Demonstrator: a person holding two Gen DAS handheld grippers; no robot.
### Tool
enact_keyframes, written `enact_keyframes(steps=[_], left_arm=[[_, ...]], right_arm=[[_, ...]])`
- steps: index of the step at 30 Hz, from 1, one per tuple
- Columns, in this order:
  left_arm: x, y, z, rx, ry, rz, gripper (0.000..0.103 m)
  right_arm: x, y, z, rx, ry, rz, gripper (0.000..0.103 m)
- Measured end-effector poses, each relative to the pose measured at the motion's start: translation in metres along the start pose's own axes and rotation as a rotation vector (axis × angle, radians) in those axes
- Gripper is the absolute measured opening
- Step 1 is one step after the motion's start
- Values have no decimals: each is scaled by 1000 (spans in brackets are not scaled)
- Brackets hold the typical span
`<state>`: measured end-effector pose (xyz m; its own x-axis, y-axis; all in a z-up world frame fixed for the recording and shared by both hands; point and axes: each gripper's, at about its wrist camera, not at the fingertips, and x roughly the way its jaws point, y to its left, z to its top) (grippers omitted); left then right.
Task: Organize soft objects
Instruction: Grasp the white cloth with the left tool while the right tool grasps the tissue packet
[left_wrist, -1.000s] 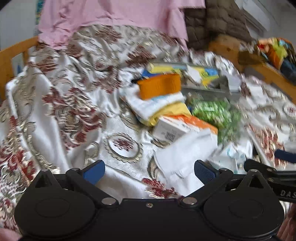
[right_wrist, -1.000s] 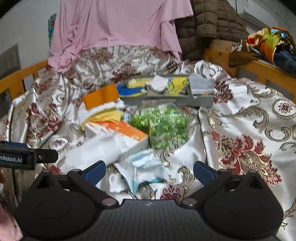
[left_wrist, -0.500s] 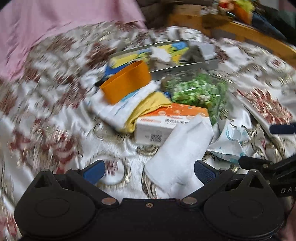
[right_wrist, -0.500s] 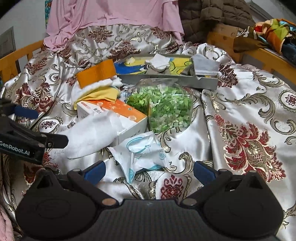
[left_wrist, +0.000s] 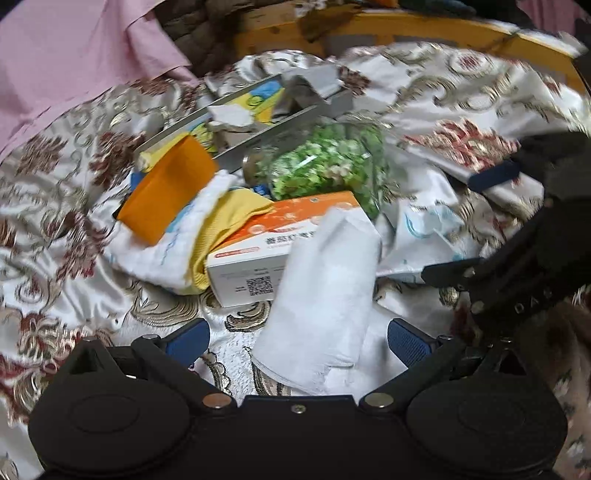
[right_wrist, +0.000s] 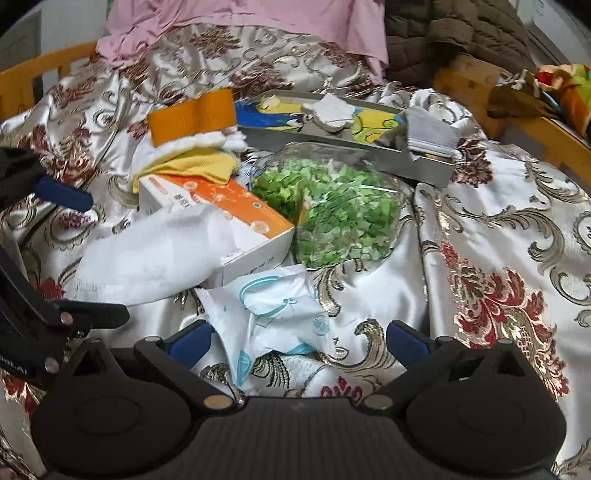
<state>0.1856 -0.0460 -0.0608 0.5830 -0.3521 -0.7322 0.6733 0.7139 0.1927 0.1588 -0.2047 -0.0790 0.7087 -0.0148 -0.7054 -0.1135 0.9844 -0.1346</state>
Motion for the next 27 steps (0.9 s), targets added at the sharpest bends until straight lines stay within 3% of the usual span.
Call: enact_keyframes(steps=[7, 18, 22, 27], left_arm=[[13, -1, -1, 41, 43, -10, 102], [14, -4, -1, 67, 6, -8, 97], [15, -2, -1, 55, 2, -29, 90], [14, -1, 0, 54, -8, -34, 81]], right_arm=[[7, 3, 0, -22, 25, 12, 103], [14, 11, 2, -90, -12, -2, 102], [14, 12, 2, -90, -13, 30, 90], [11, 8, 2, -71, -29, 19, 82]])
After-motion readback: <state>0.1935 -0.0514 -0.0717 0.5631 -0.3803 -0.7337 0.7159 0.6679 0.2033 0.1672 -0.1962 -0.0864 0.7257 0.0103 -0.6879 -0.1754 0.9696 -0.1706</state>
